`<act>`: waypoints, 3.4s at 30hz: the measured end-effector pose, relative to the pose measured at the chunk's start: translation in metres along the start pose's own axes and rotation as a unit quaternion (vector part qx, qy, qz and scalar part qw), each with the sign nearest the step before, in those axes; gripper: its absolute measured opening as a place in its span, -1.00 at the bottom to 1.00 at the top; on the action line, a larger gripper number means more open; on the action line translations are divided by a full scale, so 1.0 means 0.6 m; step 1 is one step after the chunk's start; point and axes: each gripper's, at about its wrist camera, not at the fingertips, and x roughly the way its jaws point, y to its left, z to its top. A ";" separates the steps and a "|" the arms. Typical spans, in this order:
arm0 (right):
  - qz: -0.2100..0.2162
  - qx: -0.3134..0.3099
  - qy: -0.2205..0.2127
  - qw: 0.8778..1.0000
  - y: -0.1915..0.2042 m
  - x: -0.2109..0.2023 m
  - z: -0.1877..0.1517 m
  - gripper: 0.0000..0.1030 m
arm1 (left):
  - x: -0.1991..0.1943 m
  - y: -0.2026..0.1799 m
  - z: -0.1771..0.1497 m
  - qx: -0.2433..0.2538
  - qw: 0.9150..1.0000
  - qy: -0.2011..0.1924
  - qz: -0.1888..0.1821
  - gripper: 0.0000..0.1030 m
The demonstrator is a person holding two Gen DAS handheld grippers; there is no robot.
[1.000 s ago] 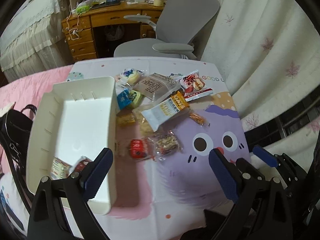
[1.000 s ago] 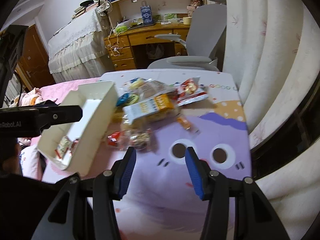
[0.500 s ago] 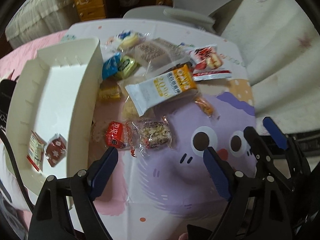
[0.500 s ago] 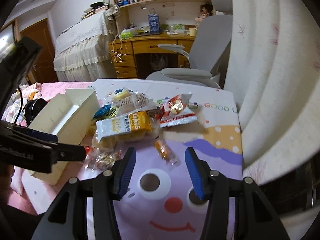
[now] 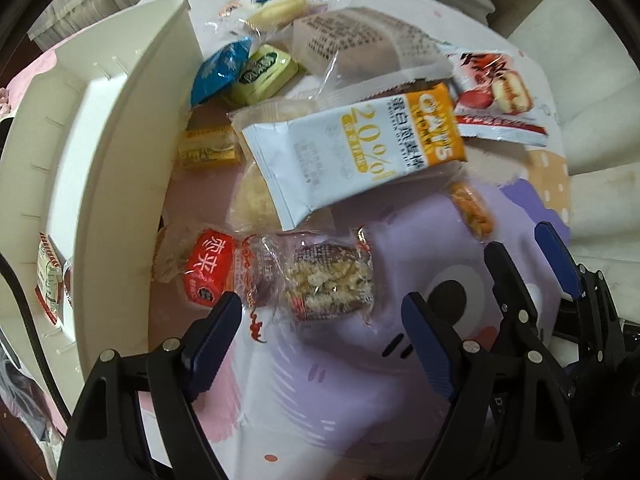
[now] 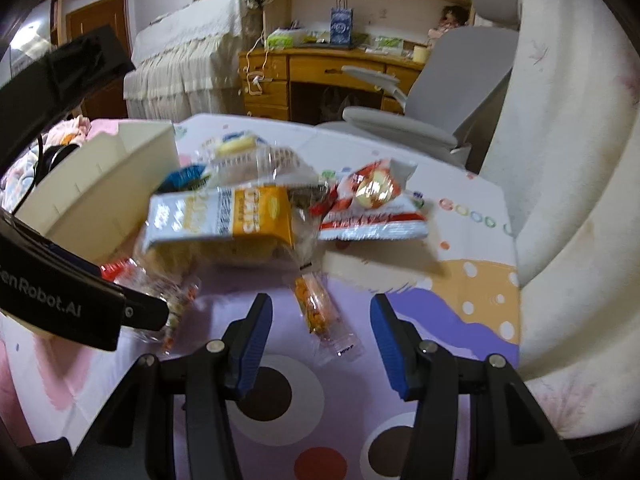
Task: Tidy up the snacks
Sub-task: 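Grasp the nut cluster bag with the left tool while the right tool grasps the orange stick snack, then carry both snacks over the white tray and open both tools to release them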
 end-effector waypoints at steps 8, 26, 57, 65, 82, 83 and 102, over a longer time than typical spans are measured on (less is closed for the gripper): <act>0.020 -0.009 0.021 1.000 -0.001 0.042 -0.011 0.00 | 0.040 0.000 0.013 0.001 1.000 0.016 0.023 0.57; 0.039 -0.022 0.039 0.998 0.004 0.070 -0.019 -0.48 | 0.100 -0.050 0.031 0.020 0.999 0.041 0.028 0.20; 0.019 0.011 0.076 0.997 -0.019 -0.033 -0.036 -0.54 | -0.062 0.030 -0.042 0.022 0.999 -0.013 0.020 0.03; 0.031 0.026 0.070 0.997 0.009 -0.081 -0.028 -0.54 | -0.150 0.058 -0.071 0.022 0.999 -0.041 -0.013 0.04; 0.056 0.065 0.051 0.995 0.169 -0.161 0.022 -0.54 | -0.292 0.203 -0.131 0.084 0.990 -0.087 -0.075 0.05; 0.056 0.068 0.048 0.995 0.180 -0.165 0.028 -0.54 | -0.299 0.217 -0.134 0.088 0.989 -0.089 -0.076 0.05; 0.081 0.040 -0.022 0.996 0.423 -0.207 0.118 -0.53 | -0.349 0.472 -0.136 0.100 0.984 -0.132 -0.064 0.07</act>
